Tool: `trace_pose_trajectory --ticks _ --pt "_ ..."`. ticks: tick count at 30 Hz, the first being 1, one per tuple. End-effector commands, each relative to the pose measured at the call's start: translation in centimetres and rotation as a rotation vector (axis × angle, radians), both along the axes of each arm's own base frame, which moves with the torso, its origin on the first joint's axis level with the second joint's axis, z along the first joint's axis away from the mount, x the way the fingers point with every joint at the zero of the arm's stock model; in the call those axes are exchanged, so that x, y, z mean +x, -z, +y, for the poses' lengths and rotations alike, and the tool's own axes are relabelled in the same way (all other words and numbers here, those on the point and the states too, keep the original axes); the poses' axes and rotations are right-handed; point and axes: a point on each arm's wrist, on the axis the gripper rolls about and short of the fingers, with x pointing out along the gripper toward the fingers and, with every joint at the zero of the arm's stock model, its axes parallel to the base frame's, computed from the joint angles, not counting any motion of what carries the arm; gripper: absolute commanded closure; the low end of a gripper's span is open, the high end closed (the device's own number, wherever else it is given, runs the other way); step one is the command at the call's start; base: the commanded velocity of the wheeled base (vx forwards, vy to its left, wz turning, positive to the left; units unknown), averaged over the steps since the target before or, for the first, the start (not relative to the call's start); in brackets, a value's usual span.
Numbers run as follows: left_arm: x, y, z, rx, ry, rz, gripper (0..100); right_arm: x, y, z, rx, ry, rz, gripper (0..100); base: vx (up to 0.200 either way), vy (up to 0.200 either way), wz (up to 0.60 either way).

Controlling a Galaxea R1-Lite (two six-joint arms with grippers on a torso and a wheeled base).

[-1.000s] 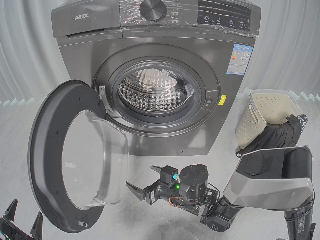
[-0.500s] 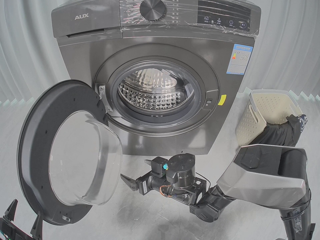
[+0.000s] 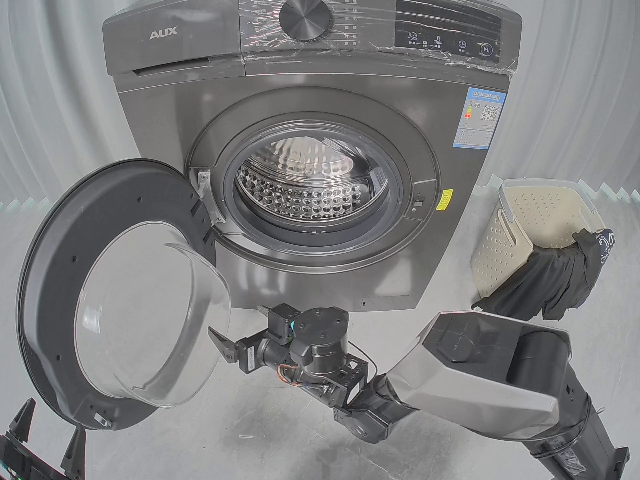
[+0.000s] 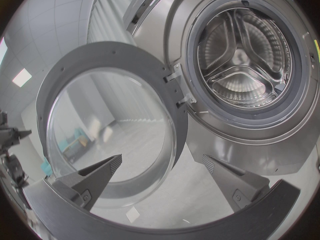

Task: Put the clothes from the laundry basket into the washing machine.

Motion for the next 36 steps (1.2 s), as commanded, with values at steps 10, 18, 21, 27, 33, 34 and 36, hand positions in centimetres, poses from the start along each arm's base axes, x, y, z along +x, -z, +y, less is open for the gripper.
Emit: trace_pose_trajectory --ticks 10,18,21,27,33,34,36 --pt "0.0 0.5 0.0 0.0 0.0 0.001 0 0.2 -5.2 -3.0 0.079 0.105 0.008 0 0.0 0.0 0.0" --pt "0.0 0.5 0.0 0.003 -0.004 0.001 0 -0.8 -10.1 -12.9 -0.003 0.25 -0.092 0 0.0 0.0 0.0" --pt "0.0 0.5 0.0 0.003 -0.004 0.001 0 -2.6 -12.6 -17.3 -0.008 0.307 -0.115 0 0.0 0.0 0.0" --pt "0.0 0.5 0.0 0.003 -0.004 0.001 0 -6.7 -14.9 -25.0 -0.011 0.423 -0.149 0 0.0 0.0 0.0" --pt "0.0 0.5 0.0 0.003 -0.004 0.001 0 -12.4 -15.9 -29.2 0.019 0.464 -0.183 0 0.0 0.0 0.0" --pt "0.0 0.5 0.0 0.003 -0.004 0.001 0 -12.4 -15.9 -29.2 0.019 0.464 -0.183 0 0.0 0.0 0.0" --pt "0.0 0.5 0.0 0.003 -0.004 0.001 0 -14.3 -16.2 -31.3 0.035 0.517 -0.215 0 0.0 0.0 0.0"
